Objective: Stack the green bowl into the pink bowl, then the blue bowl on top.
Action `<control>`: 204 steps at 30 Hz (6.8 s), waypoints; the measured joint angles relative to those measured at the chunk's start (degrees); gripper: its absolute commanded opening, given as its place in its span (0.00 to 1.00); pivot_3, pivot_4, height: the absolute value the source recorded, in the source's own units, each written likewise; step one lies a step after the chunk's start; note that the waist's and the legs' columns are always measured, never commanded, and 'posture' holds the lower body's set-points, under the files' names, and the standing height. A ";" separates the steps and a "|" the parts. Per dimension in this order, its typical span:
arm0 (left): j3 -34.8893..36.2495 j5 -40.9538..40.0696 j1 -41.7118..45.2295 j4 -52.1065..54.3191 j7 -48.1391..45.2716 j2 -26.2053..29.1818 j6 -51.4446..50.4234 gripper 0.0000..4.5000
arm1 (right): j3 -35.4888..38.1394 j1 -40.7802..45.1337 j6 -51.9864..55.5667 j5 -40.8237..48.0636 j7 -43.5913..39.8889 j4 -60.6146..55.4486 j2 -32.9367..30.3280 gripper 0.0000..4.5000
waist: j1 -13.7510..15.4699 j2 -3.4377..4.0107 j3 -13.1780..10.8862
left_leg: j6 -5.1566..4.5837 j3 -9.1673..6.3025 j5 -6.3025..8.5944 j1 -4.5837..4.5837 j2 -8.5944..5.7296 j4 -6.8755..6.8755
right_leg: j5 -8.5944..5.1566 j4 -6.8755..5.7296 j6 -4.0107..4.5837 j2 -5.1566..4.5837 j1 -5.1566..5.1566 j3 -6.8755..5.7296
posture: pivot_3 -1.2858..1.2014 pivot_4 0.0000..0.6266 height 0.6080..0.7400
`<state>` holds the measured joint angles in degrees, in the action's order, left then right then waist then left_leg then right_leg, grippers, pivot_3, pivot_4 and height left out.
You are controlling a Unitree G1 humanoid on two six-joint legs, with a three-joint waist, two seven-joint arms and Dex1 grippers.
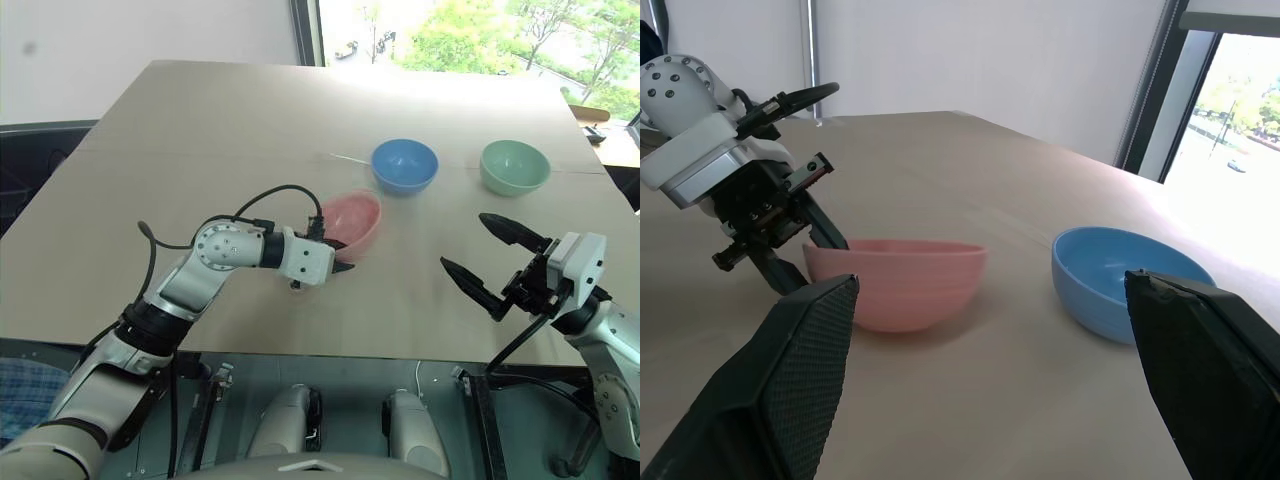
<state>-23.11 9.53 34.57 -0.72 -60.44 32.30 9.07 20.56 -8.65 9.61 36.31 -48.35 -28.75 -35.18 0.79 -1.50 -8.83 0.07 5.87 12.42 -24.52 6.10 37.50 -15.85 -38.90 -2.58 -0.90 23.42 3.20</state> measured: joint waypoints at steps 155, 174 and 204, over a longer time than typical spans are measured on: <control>33.19 -39.99 -20.29 18.32 19.05 -0.18 -26.03 1.00 | -48.57 81.52 -34.06 -61.01 -6.01 85.00 6.16 1.00 | -1.81 0.62 -0.36 | 0.27 0.17 -0.16 -0.17 0.05 -0.10 | 0.01 -0.02 0.05 -0.05 0.31 0.02 | 0.52 0.24 1.00; 36.34 -37.71 -24.94 20.45 25.23 -0.12 -25.92 1.00 | -51.74 84.95 -39.82 -70.01 4.96 98.33 14.18 0.94 | -1.88 0.63 -0.37 | 0.29 0.18 -0.16 -0.16 0.06 -0.13 | 0.02 -0.06 0.05 -0.07 0.33 0.01 | 0.52 0.24 1.00; 33.52 -37.52 -22.79 19.36 22.41 -0.19 -24.38 1.00 | -46.07 83.95 -42.72 -54.92 -18.68 72.34 7.15 0.01 | -1.61 0.66 -0.39 | 0.28 0.16 -0.15 -0.18 0.06 -0.17 | 0.02 -0.04 0.05 -0.07 0.34 -0.02 | 0.52 0.24 1.00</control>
<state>10.41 -27.99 11.78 18.63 -38.02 32.12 -15.31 -25.50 75.30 -33.11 -18.60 -67.03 43.59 -28.03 -0.82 -0.84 -9.21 0.35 6.04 12.26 -24.70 6.16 37.33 -15.83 -38.94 -2.53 -0.97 23.76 3.18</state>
